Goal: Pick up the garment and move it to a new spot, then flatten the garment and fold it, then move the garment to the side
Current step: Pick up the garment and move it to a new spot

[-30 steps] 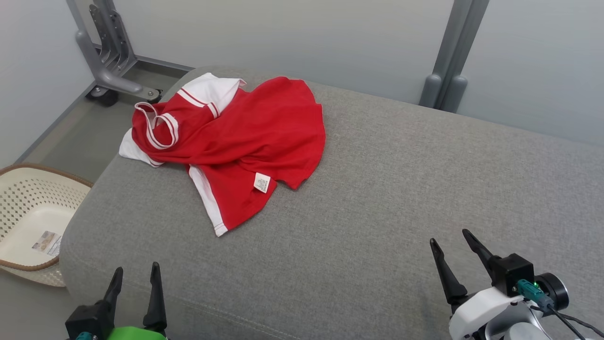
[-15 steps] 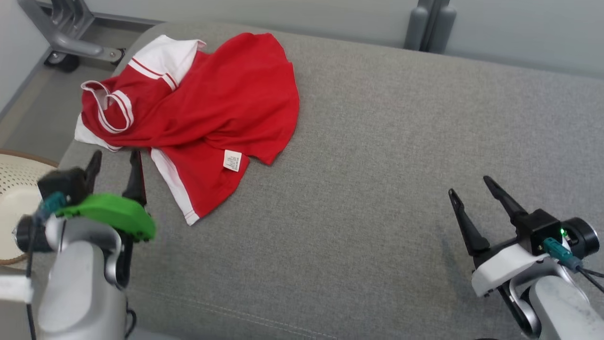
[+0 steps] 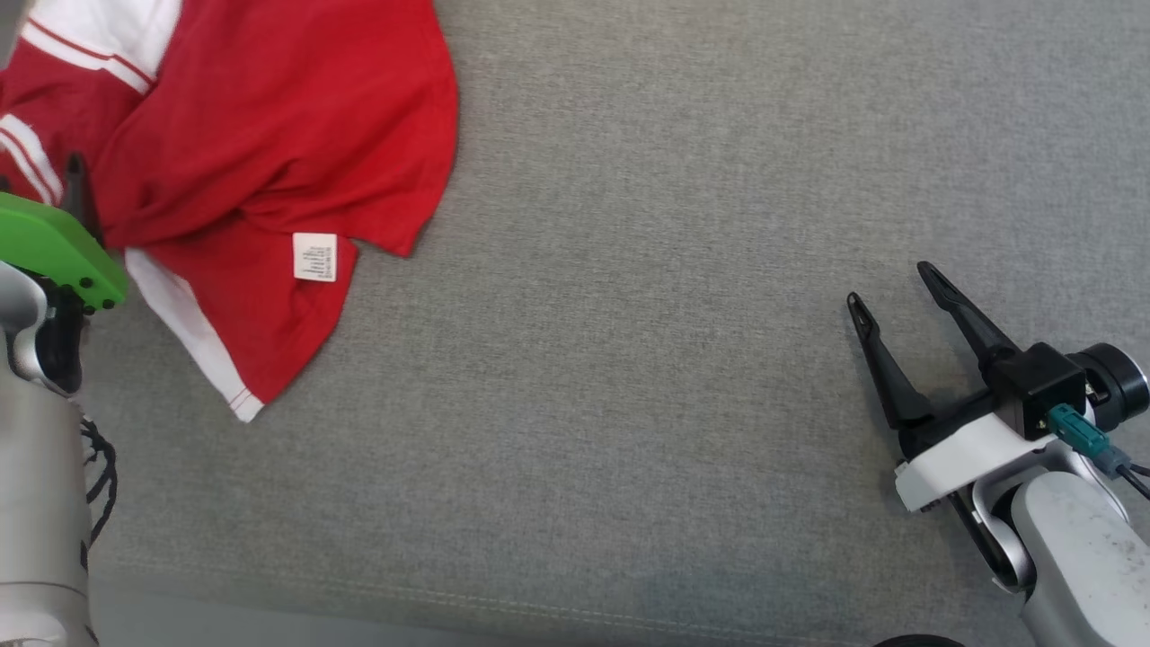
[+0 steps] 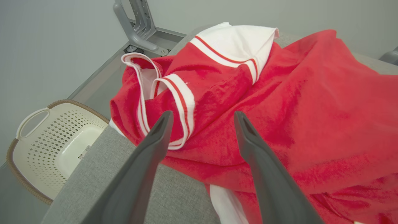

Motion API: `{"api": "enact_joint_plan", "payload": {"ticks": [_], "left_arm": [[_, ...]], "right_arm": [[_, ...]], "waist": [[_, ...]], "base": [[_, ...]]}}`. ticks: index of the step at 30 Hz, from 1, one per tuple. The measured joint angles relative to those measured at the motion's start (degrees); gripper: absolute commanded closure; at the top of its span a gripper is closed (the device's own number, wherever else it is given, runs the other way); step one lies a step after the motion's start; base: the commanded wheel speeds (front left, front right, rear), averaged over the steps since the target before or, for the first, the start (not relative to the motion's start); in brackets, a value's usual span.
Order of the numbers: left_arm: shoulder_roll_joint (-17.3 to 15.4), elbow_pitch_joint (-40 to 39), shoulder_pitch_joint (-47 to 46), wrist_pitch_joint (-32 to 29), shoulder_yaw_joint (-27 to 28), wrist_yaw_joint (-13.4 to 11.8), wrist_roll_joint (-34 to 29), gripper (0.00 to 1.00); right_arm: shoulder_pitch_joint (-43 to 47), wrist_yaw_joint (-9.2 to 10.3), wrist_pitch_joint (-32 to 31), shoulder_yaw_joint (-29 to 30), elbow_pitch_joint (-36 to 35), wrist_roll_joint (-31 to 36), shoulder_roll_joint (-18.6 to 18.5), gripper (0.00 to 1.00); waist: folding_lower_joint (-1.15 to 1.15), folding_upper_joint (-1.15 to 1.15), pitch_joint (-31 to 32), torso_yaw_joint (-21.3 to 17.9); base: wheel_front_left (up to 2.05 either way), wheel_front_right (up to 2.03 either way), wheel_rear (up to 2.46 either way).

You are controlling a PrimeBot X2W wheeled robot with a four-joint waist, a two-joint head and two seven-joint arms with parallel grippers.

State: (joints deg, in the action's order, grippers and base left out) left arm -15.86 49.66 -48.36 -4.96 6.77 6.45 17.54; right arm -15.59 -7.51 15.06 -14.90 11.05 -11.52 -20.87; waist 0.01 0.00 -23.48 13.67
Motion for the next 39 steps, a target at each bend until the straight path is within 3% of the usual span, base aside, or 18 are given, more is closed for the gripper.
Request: {"api": "enact_joint_plan", "payload": {"ticks": [4, 13, 14, 15, 16, 17, 25, 33, 39], "left_arm": [[-2.4, 5.7, -3.0, -0.2, 1.0, -1.6, 0.4, 0.0], [-5.1, 13.2, -6.2, 1.2, 1.4, -3.9, 0.5, 0.0], [-5.1, 13.7, -6.5, 1.5, 1.5, -3.8, 0.8, 0.11], [-5.1, 14.1, -6.8, 1.5, 1.5, -3.4, 1.0, 0.54], [-5.1, 14.6, -7.1, 1.7, 1.5, -3.3, 1.1, 0.87], [-5.1, 15.0, -7.4, 2.2, 1.4, -3.1, 1.2, 1.0], [-4.9, 14.5, -9.3, 8.4, -0.8, -1.9, 0.2, 1.0], [-5.4, 9.8, -11.3, 10.9, -3.7, -0.4, -0.6, 1.0], [-2.3, 2.5, -11.9, 9.5, -8.3, 0.6, -0.9, 1.0]], "right_arm": [[0.5, 0.0, 0.0, -0.1, -1.4, 0.0, -0.2, 0.0], [1.2, -0.04, 0.2, 1.4, -4.6, 0.0, -1.2, 0.0], [1.2, -0.04, 0.2, 1.5, -4.8, 0.0, -1.1, 0.0], [1.2, -0.04, 0.2, 1.7, -5.0, 0.0, -1.1, 0.0], [1.3, -0.04, 0.2, 1.8, -5.1, 0.0, -1.0, 0.0], [1.3, -0.04, 0.3, 1.8, -5.1, 0.0, -1.0, 0.0], [1.4, 0.02, 0.2, 1.8, -3.5, 0.0, 0.8, 0.0], [3.0, 0.02, 0.1, 0.9, -0.7, -0.7, 3.7, 0.0], [4.4, 0.01, 0.1, 0.3, 0.7, -1.4, 6.1, 0.0]], "waist": [[0.0, 0.0, -3.0, -3.5], [0.0, 0.0, -7.9, -6.8], [0.0, 0.0, -8.2, -7.0], [0.0, 0.0, -8.6, -7.2], [0.0, 0.0, -8.8, -7.3], [0.0, 0.0, -9.0, -7.3], [0.0, 0.0, -7.2, -6.8], [0.0, 0.0, -2.9, -6.3], [0.0, 0.0, 1.3, -6.5]], "base": [[0.0, 0.0, 0.0], [0.0, 0.0, 0.0], [0.0, 0.0, 0.0], [0.0, 0.0, 0.0], [0.0, 0.0, 0.0], [0.0, 0.0, 0.0], [0.0, 0.0, 0.0], [0.0, 0.0, 0.0], [0.0, 0.0, 0.0]]}}
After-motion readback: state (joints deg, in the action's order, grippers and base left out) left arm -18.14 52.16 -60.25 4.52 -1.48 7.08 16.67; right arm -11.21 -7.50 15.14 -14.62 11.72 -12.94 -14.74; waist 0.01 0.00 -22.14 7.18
